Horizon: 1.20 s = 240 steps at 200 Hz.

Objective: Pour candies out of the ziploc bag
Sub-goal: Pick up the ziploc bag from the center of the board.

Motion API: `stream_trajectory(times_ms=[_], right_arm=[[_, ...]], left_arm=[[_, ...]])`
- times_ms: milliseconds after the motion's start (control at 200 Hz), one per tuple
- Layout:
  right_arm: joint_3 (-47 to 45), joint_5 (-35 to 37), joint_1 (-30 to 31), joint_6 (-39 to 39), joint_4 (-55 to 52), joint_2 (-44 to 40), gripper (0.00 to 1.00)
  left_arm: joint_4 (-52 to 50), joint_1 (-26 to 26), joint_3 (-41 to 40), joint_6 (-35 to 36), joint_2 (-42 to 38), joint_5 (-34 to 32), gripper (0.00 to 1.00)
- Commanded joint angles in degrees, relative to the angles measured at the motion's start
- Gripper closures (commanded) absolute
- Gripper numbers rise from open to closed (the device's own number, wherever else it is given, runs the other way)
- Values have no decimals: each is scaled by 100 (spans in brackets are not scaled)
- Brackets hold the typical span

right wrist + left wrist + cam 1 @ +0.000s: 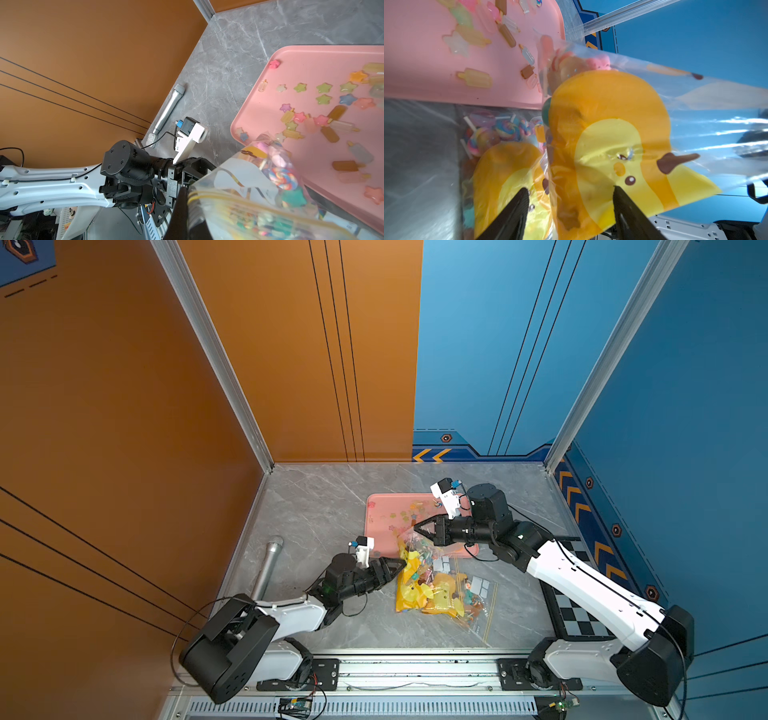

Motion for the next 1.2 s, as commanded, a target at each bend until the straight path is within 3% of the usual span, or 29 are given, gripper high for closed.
stream_trajectory(times_ms=[0,165,275,536,1196], right_arm=[[-179,156,275,-67,278,-293,100],[-903,359,119,-46,411,-372,100],[-1454,387,-386,106,529,-339,100],[-2080,438,-891,239,558,-581,100],[-1970,394,-593,332,822,-377,100]], left_arm=[[-764,20,-234,105,-751,-256,33],[-3311,-7,-61,776,-2350,-825,29],[-4044,28,-124,891,-2968,-990,26],[-3896,-238,-305,751,-2863,-1057,26],[-1833,-637,-166,482,-848,-815,25]])
